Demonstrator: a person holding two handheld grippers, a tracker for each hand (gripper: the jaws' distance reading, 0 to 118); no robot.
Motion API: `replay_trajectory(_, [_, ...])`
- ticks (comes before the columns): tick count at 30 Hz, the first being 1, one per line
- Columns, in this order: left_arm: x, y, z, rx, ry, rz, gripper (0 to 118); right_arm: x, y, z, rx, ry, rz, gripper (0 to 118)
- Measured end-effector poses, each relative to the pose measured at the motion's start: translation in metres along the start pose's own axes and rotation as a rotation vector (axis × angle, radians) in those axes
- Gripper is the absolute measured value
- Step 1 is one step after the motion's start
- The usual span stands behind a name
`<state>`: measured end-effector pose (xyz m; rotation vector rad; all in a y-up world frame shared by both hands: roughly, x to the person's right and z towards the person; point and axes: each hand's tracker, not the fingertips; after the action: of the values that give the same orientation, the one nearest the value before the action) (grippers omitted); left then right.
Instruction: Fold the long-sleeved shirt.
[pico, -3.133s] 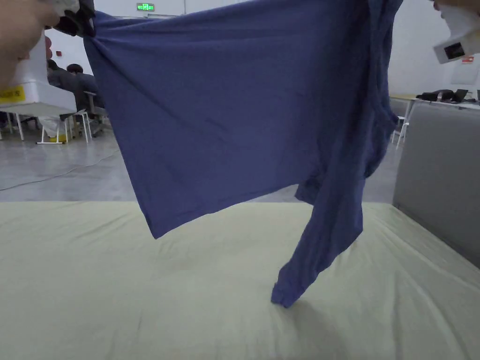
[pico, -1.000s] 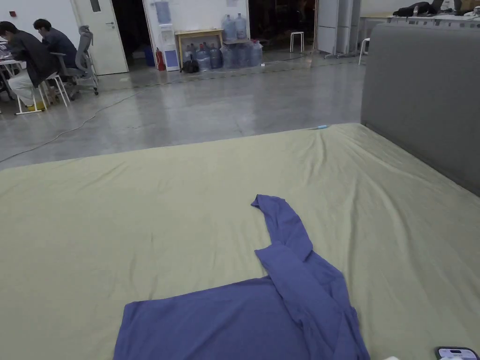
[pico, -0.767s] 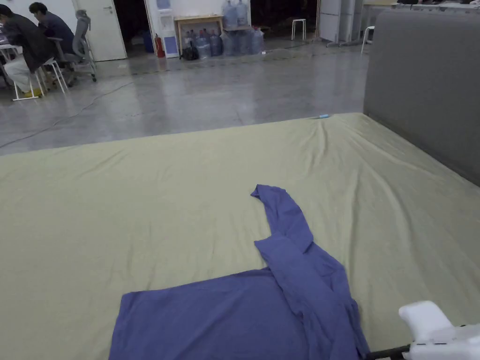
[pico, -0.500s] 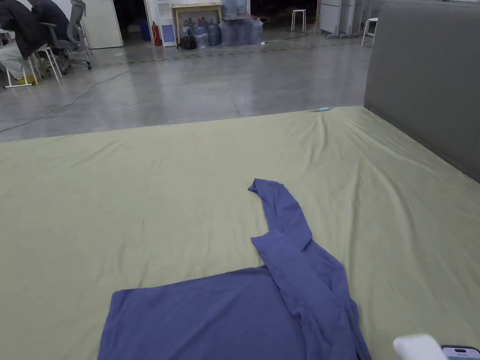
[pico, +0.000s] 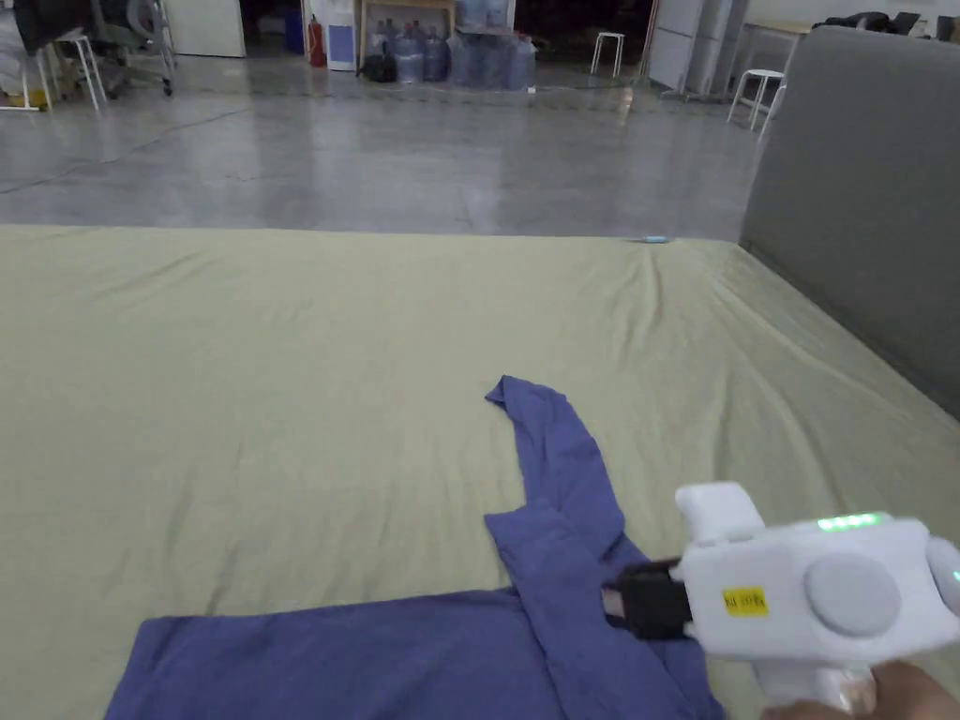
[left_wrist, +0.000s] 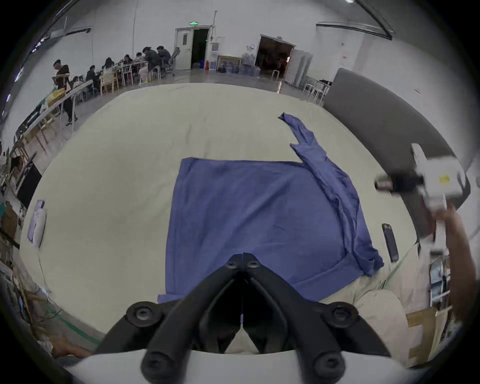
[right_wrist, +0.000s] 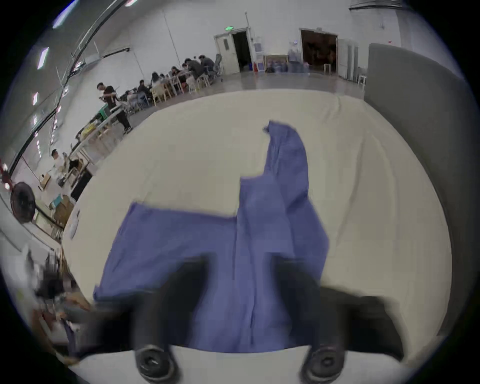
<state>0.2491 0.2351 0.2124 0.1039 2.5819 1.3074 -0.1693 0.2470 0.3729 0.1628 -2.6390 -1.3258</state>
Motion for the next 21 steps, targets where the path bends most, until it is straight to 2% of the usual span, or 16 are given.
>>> replay_trajectory(1, [0.0, 0.004, -0.004, 0.002, -0.006, -0.003, 0, 0.01, 0.04, -0.024, -0.002, 0.001, -0.013, 118])
replay_trajectory(3, [0.004, 0.011, -0.013, 0.007, -0.032, -0.004, 0, 0.022, 0.097, -0.065, 0.048, -0.012, -0.079, 118])
replay_trajectory(5, [0.003, 0.016, -0.022, 0.009, -0.037, -0.012, 0, 0.036, 0.152, -0.12, -0.042, -0.03, -0.112, 118])
replay_trajectory(7, [0.0, 0.021, -0.034, 0.001, -0.048, -0.014, 0, 0.046, 0.189, -0.168, -0.099, -0.116, -0.159, 118])
replay_trajectory(12, [-0.014, 0.028, -0.057, -0.013, -0.015, -0.017, 0, 0.062, 0.217, -0.244, -0.137, -0.208, -0.238, 118])
replay_trajectory(14, [-0.019, 0.029, -0.065, -0.02, 0.0, -0.021, 0, 0.072, 0.211, -0.264, -0.168, -0.191, -0.246, 117])
replay_trajectory(19, [-0.025, 0.021, -0.075, -0.055, 0.013, -0.01, 0, 0.098, 0.195, -0.29, -0.187, -0.218, -0.336, 87])
replay_trajectory(20, [-0.026, 0.019, -0.076, -0.064, 0.012, -0.009, 0, 0.098, 0.19, -0.291, -0.225, -0.216, -0.322, 66])
replay_trajectory(21, [-0.026, 0.017, -0.076, -0.068, 0.011, -0.006, 0, 0.097, 0.185, -0.291, -0.266, -0.22, -0.298, 28])
